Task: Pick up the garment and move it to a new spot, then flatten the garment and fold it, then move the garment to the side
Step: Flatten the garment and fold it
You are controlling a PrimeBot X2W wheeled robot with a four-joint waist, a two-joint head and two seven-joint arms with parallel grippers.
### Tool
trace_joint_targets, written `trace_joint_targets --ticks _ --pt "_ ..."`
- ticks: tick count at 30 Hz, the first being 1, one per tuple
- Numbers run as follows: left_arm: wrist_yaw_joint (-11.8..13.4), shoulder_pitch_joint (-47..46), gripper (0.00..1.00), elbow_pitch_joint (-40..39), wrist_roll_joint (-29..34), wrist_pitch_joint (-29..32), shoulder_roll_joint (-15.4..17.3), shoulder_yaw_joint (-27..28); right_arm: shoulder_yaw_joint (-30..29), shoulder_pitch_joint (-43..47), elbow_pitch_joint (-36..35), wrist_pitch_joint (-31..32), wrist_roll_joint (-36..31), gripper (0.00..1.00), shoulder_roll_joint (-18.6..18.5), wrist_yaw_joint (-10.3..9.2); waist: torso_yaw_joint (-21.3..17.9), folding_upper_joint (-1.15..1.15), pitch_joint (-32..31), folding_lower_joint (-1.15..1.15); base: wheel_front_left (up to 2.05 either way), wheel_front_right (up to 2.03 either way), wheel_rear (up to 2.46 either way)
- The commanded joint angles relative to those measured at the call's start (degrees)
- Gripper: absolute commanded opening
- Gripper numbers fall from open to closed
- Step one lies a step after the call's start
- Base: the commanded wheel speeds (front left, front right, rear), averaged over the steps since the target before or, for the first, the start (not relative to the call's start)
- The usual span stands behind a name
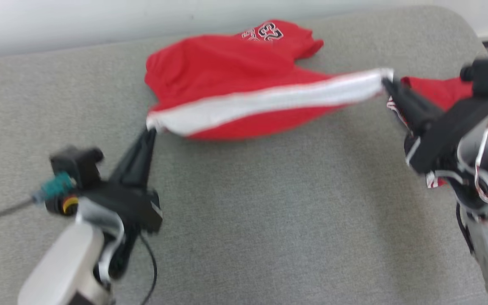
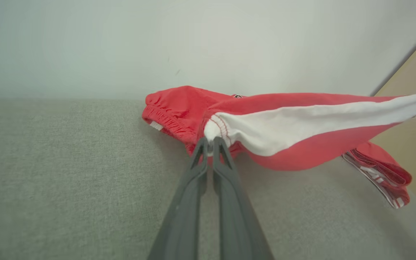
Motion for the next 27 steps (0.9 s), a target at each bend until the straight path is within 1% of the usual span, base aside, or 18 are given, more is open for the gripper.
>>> trace_joint_targets --ticks 1,5,10,16,20,24,27 --pt "0.64 1.72 0.0 -0.73 1.04 0.15 0.66 -0.67 -0.65 1.92 -1.09 1.3 -0.5 0.0 0.21 -0.14 1.02 0.01 -1.62 0.02 0.0 0.0 0.0" --pt "2.52 6.2 0.0 -2.96 3.35 0.82 2.45 -2.85 -3.32 8.33 -5.42 7.22 -1.15 0.0 0.38 -0.14 1.89 0.01 -3.59 0.02 0.0 0.0 0.0" --pt "4.54 11.23 0.0 -4.69 4.78 1.44 3.71 -4.77 -6.53 16.0 -9.56 13.22 -1.14 0.0 1.18 -0.14 3.02 0.01 -5.62 0.02 0.0 0.0 0.0" --pt "6.51 16.61 0.0 -6.38 5.79 2.46 4.78 -6.96 -8.81 24.2 -13.82 20.68 -0.09 0.0 1.77 -0.14 3.92 0.01 -7.4 0.02 0.0 0.0 0.0" --pt "7.88 19.92 0.0 -7.29 5.83 2.61 4.96 -7.85 -10.7 29.79 -17.0 24.22 1.4 0.0 2.16 -0.14 4.4 0.01 -8.58 0.02 0.0 0.0 0.0" --pt "9.38 22.83 0.0 -8.28 5.3 2.64 4.89 -8.27 -12.77 34.98 -19.85 28.17 4.6 0.0 3.07 -0.14 4.58 0.01 -9.48 0.02 0.0 0.0 0.0" --pt "10.03 24.57 0.0 -8.96 5.24 3.65 5.74 -8.84 -14.7 38.46 -21.69 31.53 6.14 0.0 3.47 -0.14 4.49 0.01 -9.74 0.02 0.0 0.0 0.0"
